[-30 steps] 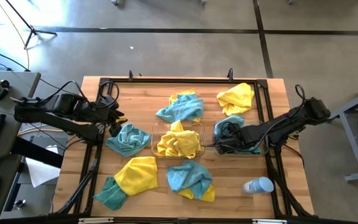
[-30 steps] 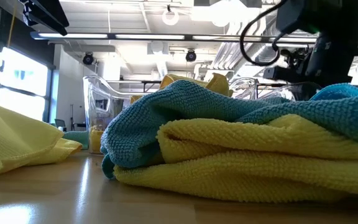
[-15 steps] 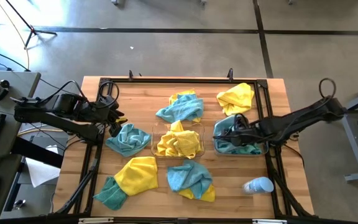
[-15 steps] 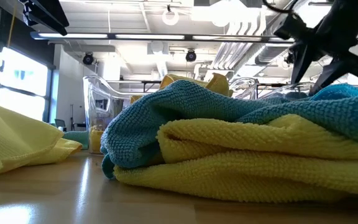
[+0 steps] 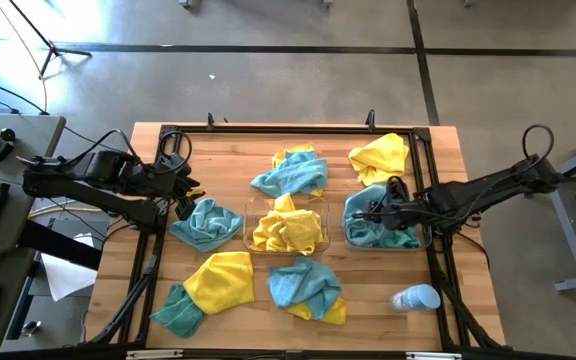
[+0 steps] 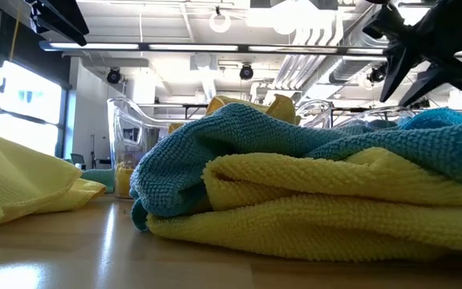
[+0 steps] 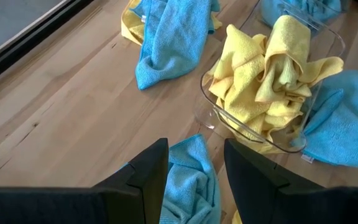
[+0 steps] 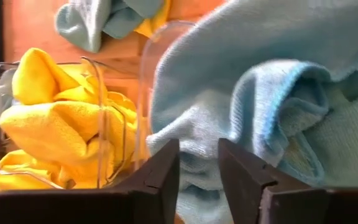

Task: Sort microfiber towel by color & place in baskets
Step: Put the yellow microfiber cloth into the left transparent bin

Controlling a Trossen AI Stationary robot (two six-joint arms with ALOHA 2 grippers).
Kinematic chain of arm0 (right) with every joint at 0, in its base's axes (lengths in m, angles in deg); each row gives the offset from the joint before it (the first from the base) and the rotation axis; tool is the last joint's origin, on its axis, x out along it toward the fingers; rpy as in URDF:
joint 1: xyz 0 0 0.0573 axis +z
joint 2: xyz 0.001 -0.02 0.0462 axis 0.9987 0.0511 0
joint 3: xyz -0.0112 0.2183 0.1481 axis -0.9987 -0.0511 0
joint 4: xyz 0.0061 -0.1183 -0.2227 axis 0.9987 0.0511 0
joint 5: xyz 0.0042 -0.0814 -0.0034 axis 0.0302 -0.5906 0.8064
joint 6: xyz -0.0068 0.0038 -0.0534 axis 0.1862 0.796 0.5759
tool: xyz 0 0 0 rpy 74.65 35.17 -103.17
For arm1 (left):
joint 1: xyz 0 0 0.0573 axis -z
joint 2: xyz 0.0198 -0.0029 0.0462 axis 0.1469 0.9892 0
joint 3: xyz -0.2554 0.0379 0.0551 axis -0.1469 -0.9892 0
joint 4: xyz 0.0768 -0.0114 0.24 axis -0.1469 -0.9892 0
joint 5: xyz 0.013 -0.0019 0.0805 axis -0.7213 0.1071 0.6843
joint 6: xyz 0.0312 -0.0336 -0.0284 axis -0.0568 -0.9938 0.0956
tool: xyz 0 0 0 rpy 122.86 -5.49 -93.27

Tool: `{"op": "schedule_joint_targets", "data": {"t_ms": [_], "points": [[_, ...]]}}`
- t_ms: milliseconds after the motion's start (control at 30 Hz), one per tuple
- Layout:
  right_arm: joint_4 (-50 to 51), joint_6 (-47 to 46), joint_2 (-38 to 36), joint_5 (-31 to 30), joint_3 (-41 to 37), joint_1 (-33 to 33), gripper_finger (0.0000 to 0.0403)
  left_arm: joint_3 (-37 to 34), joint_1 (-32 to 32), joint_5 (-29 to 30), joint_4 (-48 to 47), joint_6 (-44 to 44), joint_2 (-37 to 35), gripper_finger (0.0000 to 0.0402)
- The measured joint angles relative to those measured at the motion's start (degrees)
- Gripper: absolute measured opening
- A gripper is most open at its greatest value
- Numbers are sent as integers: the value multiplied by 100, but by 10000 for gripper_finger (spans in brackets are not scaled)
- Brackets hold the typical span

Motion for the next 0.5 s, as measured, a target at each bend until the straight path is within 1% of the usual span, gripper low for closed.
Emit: {"op": "schedule_joint_targets", "data": {"t_ms": [100,200,233,267,367,500], "points": [[-140,243,0,-123,0,0,66,0,0,0,-1,12,0,145],[-408,612,0,-251,0,0,18,0,0,0,-1,15,0,145],[-556,777,0,-316,1,0,9,0,-1,2,-1,10,1,145],[-692,934,2,-382,17,0,6,0,0,3,1,-7,0,145],[-665,1159,130,-542,320,0,8,0,0,3,1,-13,2,145],[-94,1637,571,-702,1133,0,3,0,77,-81,6,-128,2,145]]}}
